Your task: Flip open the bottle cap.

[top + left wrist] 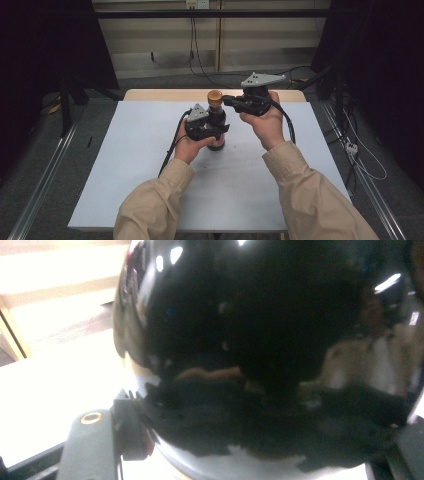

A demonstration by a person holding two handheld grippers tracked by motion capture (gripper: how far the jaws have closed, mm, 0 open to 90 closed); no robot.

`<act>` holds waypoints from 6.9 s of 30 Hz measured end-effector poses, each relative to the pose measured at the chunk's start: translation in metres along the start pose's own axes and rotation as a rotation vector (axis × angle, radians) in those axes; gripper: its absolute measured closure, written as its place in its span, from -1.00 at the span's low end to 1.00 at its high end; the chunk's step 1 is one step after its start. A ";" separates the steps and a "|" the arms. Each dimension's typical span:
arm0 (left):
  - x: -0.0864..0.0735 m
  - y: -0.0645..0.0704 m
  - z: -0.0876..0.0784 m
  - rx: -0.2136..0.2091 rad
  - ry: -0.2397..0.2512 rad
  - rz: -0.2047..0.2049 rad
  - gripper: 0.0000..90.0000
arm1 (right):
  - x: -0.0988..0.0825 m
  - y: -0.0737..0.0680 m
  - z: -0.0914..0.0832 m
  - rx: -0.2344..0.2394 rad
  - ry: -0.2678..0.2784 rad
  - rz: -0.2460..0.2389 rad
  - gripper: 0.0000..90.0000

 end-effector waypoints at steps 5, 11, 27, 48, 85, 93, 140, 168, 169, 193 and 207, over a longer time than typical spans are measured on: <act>0.000 -0.001 0.000 -0.001 -0.009 0.001 -0.31 | 0.000 -0.001 -0.001 0.004 0.002 0.007 1.00; 0.003 0.020 0.012 0.037 -0.020 0.117 -0.32 | 0.043 -0.026 -0.013 -0.025 0.075 -0.096 1.00; -0.002 0.004 0.002 0.011 0.012 -0.001 -0.34 | 0.016 -0.009 -0.021 -0.031 0.048 -0.026 1.00; -0.003 0.002 0.001 0.015 0.022 -0.018 -0.34 | -0.010 -0.002 -0.009 -0.010 0.018 0.028 1.00; -0.004 0.003 0.001 0.035 0.037 -0.010 -0.34 | -0.006 0.001 -0.002 0.016 0.010 0.040 1.00; -0.004 0.003 0.001 0.033 0.037 -0.010 -0.34 | -0.005 0.001 -0.002 0.019 0.009 0.043 1.00; -0.006 0.002 0.001 0.036 0.049 -0.016 -0.34 | 0.007 -0.002 -0.002 0.038 0.026 0.033 1.00; -0.006 0.002 0.001 0.040 0.048 -0.012 -0.34 | 0.014 -0.004 -0.001 0.033 0.029 0.023 1.00; -0.006 0.002 0.001 0.040 0.048 -0.012 -0.34 | 0.014 -0.004 -0.001 0.031 0.027 0.023 1.00; -0.006 0.002 0.001 0.042 0.045 -0.008 -0.34 | 0.016 -0.005 -0.001 0.031 0.026 0.025 1.00; -0.006 0.003 0.001 0.040 0.044 -0.006 -0.34 | 0.022 -0.009 0.001 0.042 0.042 0.020 1.00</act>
Point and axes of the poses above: each handheld gripper's, and its own axes: z roughly forward along the jaws, x roughly out of its top, y roughly to its right, the point moved 5 cm from there along z, roughly forward along the jaws, and after that the axes turned 2 degrees about -z, right-handed, at the moved point
